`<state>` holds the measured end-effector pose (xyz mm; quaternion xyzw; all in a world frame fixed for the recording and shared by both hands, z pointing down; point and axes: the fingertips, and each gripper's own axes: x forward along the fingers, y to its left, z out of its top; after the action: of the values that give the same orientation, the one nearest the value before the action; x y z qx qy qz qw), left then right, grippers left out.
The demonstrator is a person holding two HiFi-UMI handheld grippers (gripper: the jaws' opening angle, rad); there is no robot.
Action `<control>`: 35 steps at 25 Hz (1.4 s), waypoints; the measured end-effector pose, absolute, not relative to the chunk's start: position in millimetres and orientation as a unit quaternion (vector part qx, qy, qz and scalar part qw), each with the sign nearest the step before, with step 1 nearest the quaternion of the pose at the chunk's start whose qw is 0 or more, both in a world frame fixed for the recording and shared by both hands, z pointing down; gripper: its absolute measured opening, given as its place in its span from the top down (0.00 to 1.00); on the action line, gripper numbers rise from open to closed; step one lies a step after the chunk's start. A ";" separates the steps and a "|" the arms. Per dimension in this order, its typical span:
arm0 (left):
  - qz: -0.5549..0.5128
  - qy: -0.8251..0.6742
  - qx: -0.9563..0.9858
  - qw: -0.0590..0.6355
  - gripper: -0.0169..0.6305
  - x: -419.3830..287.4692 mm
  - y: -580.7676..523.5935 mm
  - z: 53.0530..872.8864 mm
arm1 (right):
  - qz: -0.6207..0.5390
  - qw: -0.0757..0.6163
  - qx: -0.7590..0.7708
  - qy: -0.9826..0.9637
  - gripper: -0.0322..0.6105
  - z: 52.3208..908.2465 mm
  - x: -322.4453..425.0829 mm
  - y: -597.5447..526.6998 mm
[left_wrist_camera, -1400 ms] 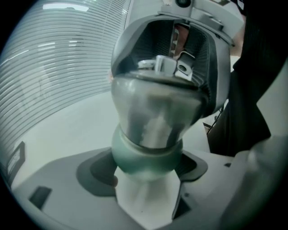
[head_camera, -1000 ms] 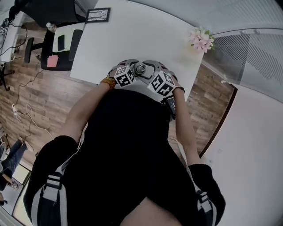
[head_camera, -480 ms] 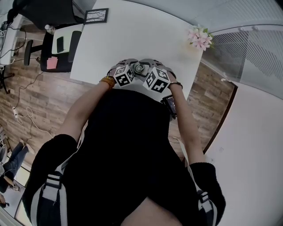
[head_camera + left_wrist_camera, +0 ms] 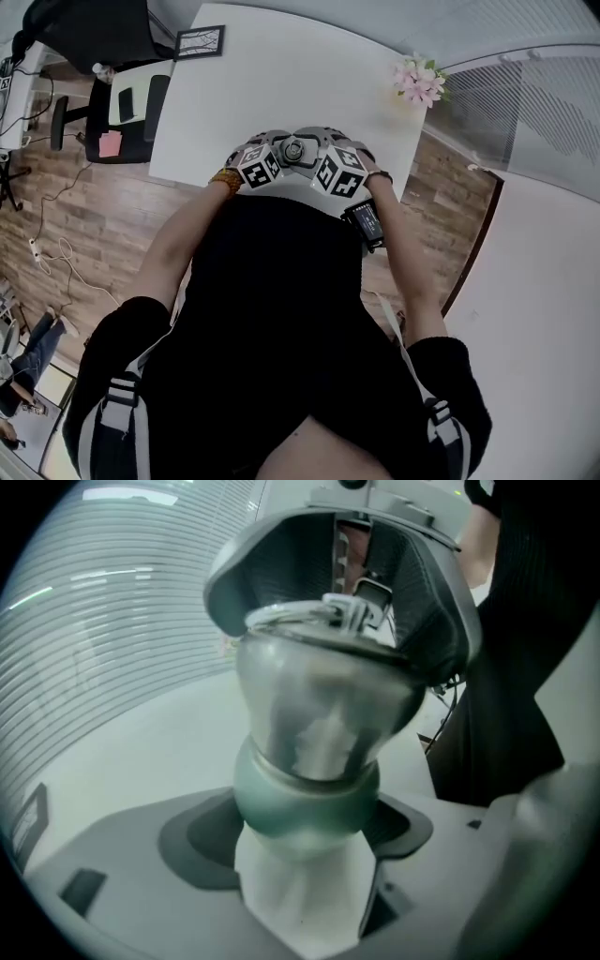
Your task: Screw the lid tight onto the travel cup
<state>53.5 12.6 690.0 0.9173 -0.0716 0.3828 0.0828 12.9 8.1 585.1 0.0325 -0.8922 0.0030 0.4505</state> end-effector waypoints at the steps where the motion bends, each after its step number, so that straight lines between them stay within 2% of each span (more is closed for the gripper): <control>1: 0.370 -0.083 0.922 0.074 0.38 52.8 12.8 686.2 | 0.019 0.433 0.079 -0.898 0.50 580.7 15.0 6.8; 5: 0.319 -0.145 0.936 0.039 0.38 47.4 4.9 663.9 | 0.082 0.397 0.200 -0.892 0.51 573.3 21.4 3.3; 11: 0.326 -0.176 0.927 0.051 0.41 46.3 7.4 668.9 | 0.133 0.419 0.282 -0.853 0.51 586.2 21.9 1.2; 14: 0.325 -0.170 0.929 0.053 0.41 45.9 8.6 668.9 | 0.165 0.430 0.293 -0.838 0.54 595.1 23.5 4.6; 21: 0.333 -0.103 0.936 0.042 0.42 43.6 9.8 670.9 | 0.140 0.452 0.249 -0.845 0.58 605.6 18.9 7.6; 29: 0.353 0.053 0.934 -0.006 0.42 41.2 15.7 671.9 | -0.003 0.482 0.009 -0.876 0.58 606.3 13.9 16.3; 33: 0.356 0.032 0.934 -0.001 0.41 39.9 15.2 671.3 | -0.011 0.470 0.018 -0.882 0.56 601.8 13.1 17.3; 35: 0.350 -0.016 0.937 0.014 0.39 33.1 13.4 670.6 | 0.016 0.444 0.066 -0.893 0.51 593.3 10.3 19.2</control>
<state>33.1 13.4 670.6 0.9365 -0.0159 0.3500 0.0143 10.3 19.2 593.3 0.0661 -0.8933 0.0161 0.4442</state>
